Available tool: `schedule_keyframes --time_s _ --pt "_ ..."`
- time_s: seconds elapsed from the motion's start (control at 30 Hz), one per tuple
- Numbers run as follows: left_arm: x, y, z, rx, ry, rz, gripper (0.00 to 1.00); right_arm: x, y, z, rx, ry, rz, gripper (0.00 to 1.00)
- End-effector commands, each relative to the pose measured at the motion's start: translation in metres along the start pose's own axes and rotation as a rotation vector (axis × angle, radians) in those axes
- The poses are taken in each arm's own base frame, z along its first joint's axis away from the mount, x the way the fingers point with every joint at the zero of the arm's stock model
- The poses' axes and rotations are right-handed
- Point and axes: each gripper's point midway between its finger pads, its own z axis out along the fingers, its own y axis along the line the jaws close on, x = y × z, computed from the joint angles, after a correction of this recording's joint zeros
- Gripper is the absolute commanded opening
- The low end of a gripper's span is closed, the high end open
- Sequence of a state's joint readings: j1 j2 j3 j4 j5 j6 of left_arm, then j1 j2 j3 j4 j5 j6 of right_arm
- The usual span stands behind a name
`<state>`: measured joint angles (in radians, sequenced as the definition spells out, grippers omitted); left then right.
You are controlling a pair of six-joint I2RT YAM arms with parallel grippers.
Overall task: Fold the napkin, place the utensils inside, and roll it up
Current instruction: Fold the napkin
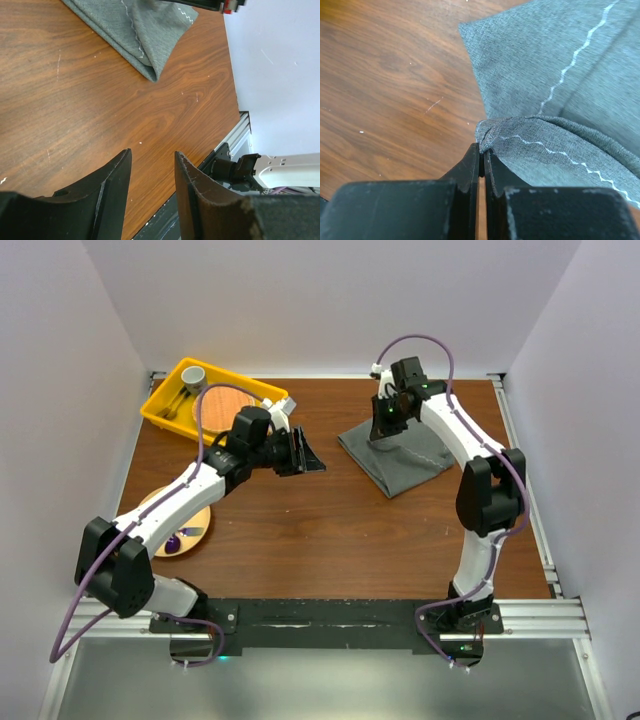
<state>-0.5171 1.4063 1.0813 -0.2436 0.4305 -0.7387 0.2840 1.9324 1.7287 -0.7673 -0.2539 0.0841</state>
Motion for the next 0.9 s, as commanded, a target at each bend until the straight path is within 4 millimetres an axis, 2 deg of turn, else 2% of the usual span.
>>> schedule_keyframes --time_s 0.0,0.27,0.4,0.87 --pt "-0.015 -0.015 -0.009 0.032 -0.038 0.042 0.45 -0.018 0.015 0.0 -0.047 -0.034 -0.053 0.0" --pt "-0.016 -0.013 -0.008 0.028 -0.037 0.04 0.45 -0.023 0.027 0.016 -0.078 -0.009 -0.084 0.0" --pt "-0.017 -0.014 -0.008 0.032 -0.036 0.041 0.45 -0.021 0.025 0.03 -0.081 0.012 -0.086 0.0" --pt "-0.016 -0.009 -0.005 0.029 -0.026 0.036 0.45 -0.023 0.025 0.057 -0.104 0.036 -0.068 0.0"
